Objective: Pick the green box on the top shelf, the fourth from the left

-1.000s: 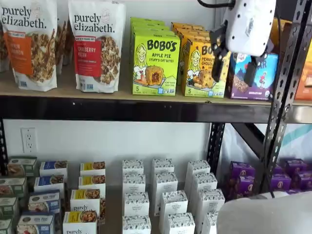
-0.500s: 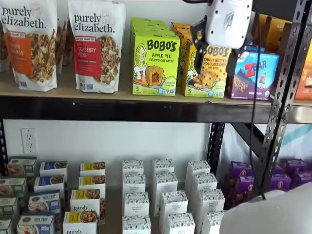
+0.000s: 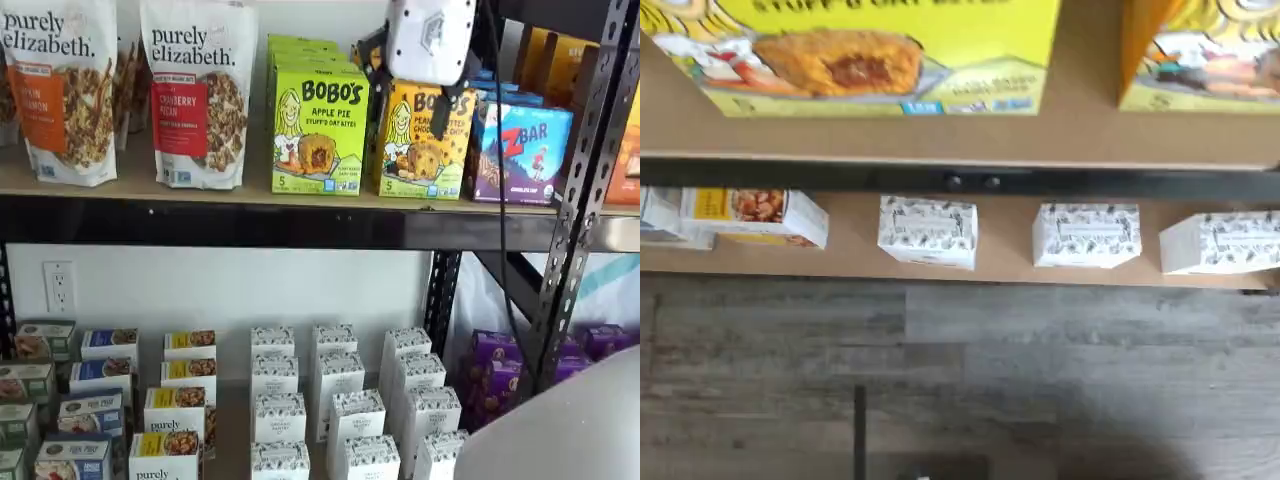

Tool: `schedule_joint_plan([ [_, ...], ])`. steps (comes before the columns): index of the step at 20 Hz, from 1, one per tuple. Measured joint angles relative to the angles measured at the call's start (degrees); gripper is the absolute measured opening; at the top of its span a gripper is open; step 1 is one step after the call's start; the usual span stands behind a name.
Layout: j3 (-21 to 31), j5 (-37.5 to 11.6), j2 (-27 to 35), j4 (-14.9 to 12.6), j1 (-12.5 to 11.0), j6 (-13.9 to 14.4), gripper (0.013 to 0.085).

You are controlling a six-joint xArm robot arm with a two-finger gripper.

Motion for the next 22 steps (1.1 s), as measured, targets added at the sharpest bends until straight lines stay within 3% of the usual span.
schedule_joint_plan([
  [5,-2.1,-3.2,3.2,0.7,0.8,0.8,0.085],
  [10,-5.4,-4.8,6.8,-1.5,2.5,2.2,0.085],
  [14,-8.0,-4.7,9.2,-2.1,3.1,2.8,0.085],
  [18,-10.8,-3.2,11.6,-4.5,4.2,3.7,0.085],
  [22,-12.2,-3.2,13.1,-3.8,3.8,3.3,0.085],
])
